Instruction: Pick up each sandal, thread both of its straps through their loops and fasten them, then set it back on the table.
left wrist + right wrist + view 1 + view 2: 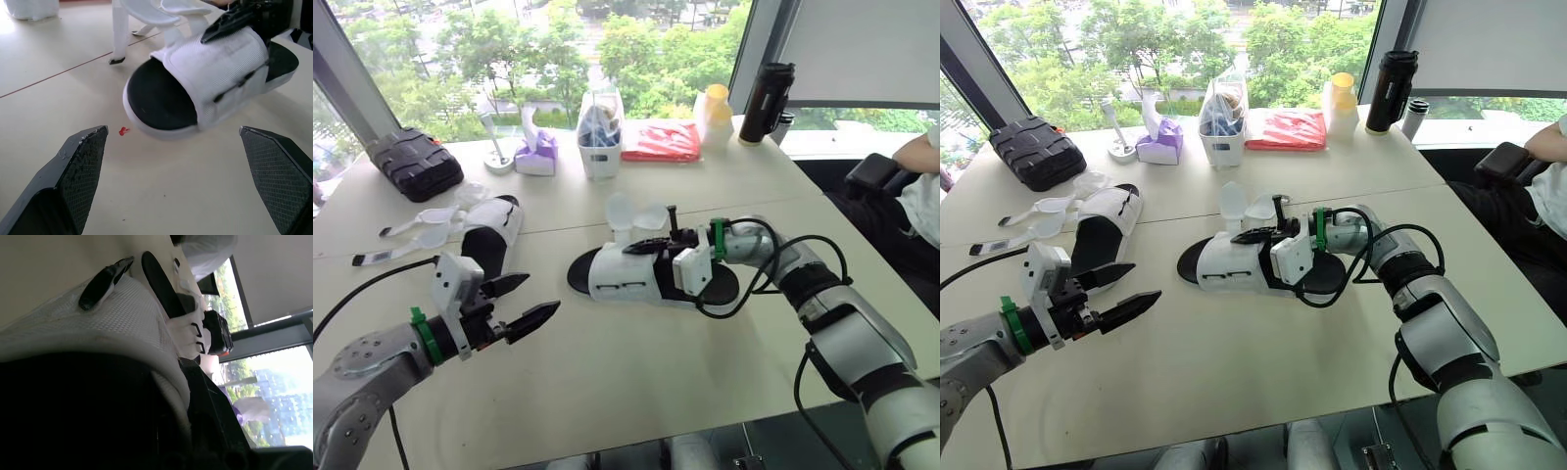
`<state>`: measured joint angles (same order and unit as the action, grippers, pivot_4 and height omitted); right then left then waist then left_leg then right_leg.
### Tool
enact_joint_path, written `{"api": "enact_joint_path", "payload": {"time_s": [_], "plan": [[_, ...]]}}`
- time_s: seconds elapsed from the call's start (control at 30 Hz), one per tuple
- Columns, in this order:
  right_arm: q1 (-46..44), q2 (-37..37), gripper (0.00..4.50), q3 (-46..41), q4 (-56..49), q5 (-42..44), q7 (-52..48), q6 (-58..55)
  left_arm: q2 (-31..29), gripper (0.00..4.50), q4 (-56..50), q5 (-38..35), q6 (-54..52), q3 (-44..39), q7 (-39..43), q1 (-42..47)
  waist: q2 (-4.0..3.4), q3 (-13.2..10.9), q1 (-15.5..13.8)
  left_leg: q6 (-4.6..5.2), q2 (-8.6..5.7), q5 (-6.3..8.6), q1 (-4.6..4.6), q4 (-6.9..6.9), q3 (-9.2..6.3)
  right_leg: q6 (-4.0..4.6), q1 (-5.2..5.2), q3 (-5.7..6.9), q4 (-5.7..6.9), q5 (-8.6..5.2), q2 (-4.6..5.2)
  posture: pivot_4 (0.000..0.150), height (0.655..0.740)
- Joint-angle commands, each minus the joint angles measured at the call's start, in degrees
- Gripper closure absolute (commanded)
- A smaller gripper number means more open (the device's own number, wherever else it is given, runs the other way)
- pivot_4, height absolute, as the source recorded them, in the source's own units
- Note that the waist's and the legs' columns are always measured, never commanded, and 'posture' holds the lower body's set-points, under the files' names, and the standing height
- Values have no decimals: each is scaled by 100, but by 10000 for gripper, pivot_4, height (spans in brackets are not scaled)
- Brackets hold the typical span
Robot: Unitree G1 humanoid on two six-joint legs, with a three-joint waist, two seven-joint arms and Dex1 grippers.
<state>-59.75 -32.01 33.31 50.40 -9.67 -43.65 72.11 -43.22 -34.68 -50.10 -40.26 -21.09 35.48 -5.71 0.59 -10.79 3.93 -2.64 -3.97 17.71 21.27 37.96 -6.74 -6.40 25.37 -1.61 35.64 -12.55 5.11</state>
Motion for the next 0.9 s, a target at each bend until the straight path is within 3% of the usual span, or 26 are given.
{"api": "enact_joint_path", "payload": {"time_s": [0.03, 0.23, 0.53, 0.63, 0.87, 0.9], "plan": [[53, 12, 44450, 146, -274, 402, -268, 519, -14, 0, -68, 37, 90, -3, 57, 58, 0, 0, -6, -1, 0, 0, 0, 0, 0, 0, 0, 0, 0, 0, 0, 1500, 7400], [372, 45, 44450, 433, -679, 683, -468, 652, 32, 0, -186, 43, 54, -18, 38, -31, 0, 0, -31, -2, 0, -1, 0, 6, -5, 0, 1, -2, 7, 0, 1, 1500, 7400], [522, 313, 44450, 324, -611, 308, -436, 499, -16, 0, -341, 164, 25, 108, 96, -162, 0, 0, -72, -9, -1, -5, -7, 7, -4, 1, 2, -7, 24, 0, 0, 1500, 7400], [560, 357, 34166, 298, -622, 252, -436, 383, -50, 0, -368, 222, 35, 187, 147, -178, 0, 0, -113, -11, -1, -6, -10, 8, -3, 1, 2, -7, 28, 0, 0, 1500, 7400], [632, 157, 710, 238, -855, 217, -620, -60, -98, 0, -404, 340, 100, 331, 345, -237, 1, 0, -145, -13, -1, -8, -11, 9, -1, 1, 0, -7, 31, 0, 0, 1500, 7400], [637, 123, 710, 229, -893, 232, -652, -115, -100, 0, -402, 357, 107, 337, 366, -242, 1, 1, -146, -13, -2, -8, -11, 10, -1, 2, 0, -7, 31, 0, 0, 1500, 7400]]}}
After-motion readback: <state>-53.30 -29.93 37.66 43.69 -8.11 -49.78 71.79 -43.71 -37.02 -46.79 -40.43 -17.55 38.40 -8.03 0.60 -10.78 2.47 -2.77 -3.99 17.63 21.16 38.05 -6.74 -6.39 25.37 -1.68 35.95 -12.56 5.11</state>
